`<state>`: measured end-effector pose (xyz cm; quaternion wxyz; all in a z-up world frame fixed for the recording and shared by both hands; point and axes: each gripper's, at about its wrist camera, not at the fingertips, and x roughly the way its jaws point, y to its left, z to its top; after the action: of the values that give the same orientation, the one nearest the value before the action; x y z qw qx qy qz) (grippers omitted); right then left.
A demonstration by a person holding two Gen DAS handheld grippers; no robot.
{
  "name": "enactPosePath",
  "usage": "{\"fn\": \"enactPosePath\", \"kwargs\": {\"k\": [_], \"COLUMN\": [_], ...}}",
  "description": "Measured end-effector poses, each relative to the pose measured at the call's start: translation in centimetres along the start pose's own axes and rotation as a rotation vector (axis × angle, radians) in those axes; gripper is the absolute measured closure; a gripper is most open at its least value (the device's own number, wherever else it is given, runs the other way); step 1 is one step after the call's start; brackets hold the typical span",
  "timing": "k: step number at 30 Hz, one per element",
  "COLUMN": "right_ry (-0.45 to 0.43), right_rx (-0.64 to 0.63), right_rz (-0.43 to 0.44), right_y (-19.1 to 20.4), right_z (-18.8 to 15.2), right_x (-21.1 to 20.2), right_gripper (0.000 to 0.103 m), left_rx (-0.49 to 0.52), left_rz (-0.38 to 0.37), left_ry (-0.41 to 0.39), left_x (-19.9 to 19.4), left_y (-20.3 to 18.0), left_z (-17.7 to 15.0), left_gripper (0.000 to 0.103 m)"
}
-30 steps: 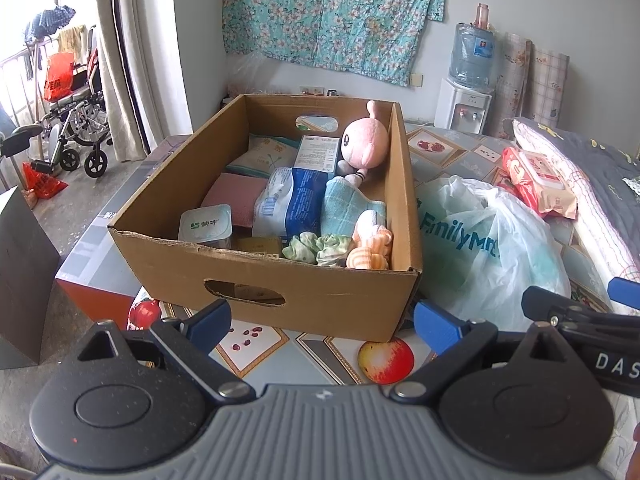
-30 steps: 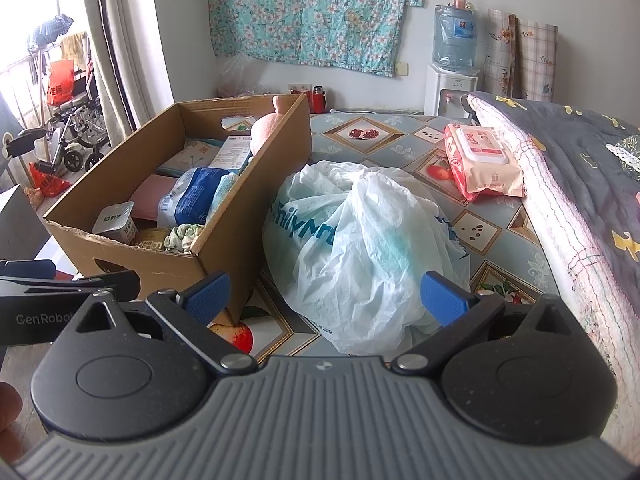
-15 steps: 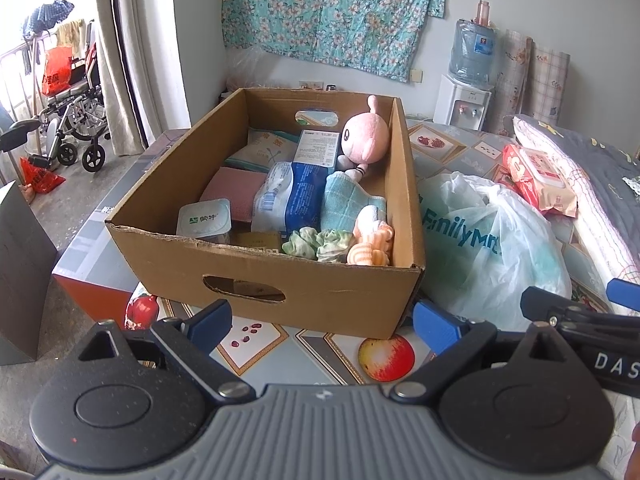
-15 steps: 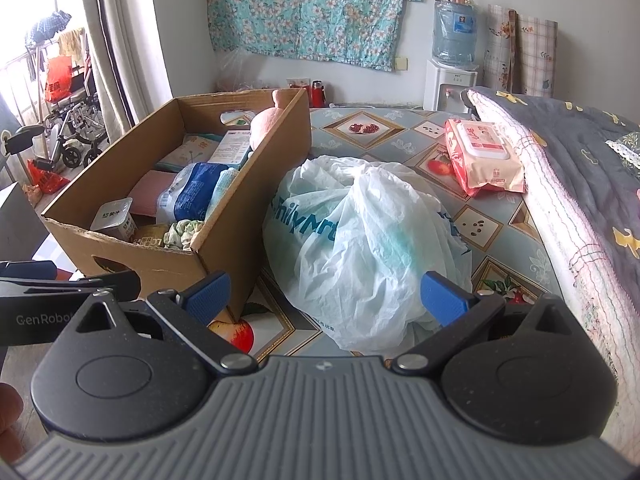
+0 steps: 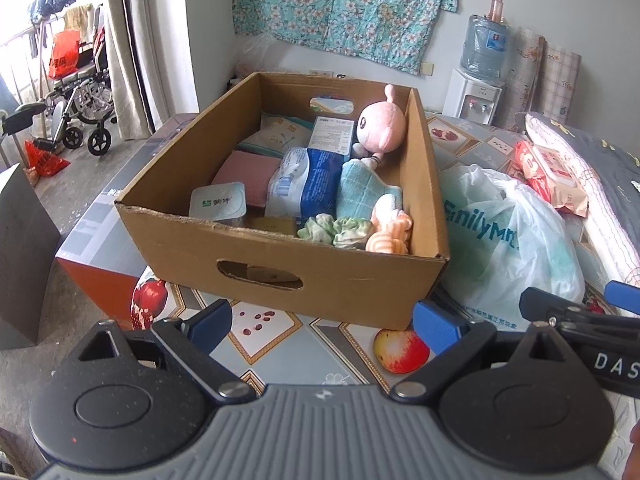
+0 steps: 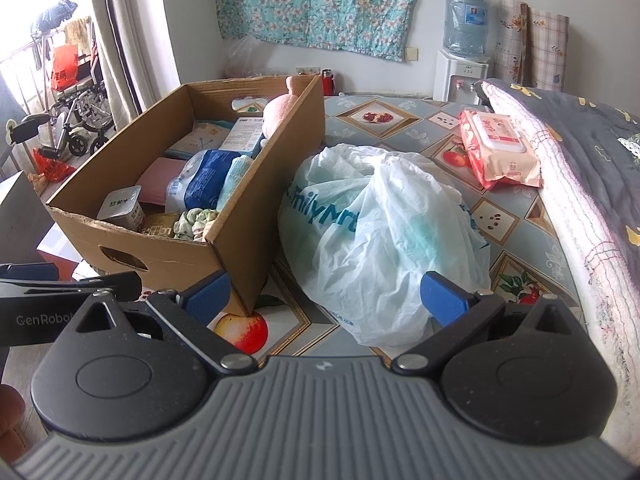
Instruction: Organize soft objects
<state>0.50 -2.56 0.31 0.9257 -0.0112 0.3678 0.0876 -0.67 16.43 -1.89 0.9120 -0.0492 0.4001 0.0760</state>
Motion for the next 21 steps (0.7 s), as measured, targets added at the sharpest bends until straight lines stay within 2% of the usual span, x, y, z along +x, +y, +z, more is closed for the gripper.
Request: {"fn": "enactPosePath", "kwargs": {"k": [21], "right_ry": [0.024], "right_rx": [-0.018], "right_rz": [0.004], "right_y": [1.0], "right_z": [0.6], "right_x": [1.2], "right_gripper": [0.001], "left_rx": [-0.03], "left_rz": [-0.013], "left_ry": [0.03], "left_x": [0.9], "left_y": [1.5], "left_z": [0.3], "left_gripper": [0.005]}}
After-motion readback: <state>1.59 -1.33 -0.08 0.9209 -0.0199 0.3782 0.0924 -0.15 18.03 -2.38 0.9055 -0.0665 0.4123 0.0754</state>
